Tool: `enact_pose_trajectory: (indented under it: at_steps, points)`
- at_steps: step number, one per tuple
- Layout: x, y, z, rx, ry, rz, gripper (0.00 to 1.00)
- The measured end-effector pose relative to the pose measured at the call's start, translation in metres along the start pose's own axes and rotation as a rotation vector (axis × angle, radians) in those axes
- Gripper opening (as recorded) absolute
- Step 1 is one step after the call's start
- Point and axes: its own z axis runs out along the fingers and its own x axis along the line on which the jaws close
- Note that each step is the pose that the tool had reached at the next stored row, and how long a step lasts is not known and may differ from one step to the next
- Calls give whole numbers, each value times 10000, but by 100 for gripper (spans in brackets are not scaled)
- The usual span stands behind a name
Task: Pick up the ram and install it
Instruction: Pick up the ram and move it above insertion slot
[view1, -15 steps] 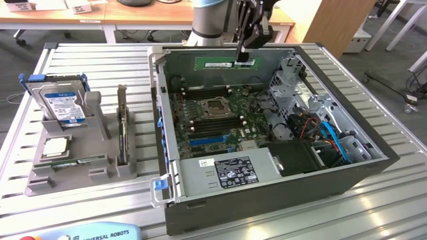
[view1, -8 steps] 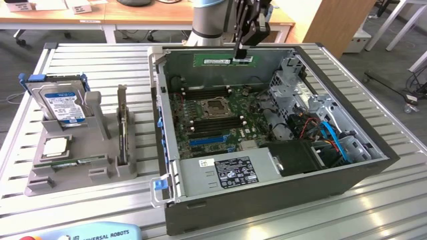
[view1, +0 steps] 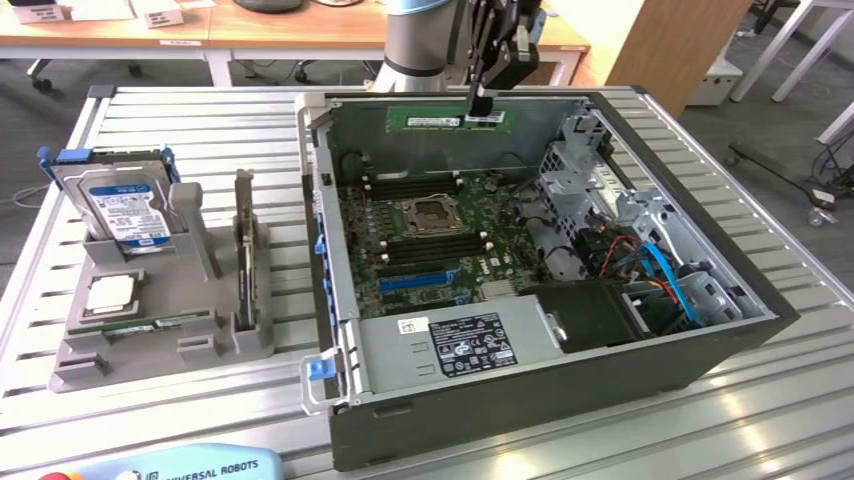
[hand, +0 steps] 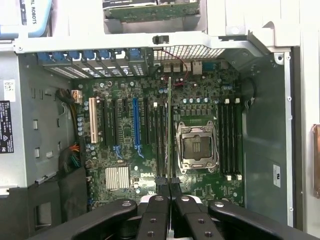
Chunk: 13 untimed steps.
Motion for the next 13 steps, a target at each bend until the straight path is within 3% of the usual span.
enact_pose_trajectory:
  at_steps: [5,13]
  points:
    - [0,-2,19,116,-8,-62,12]
    - [1,-2,61,120,-9,-107,12]
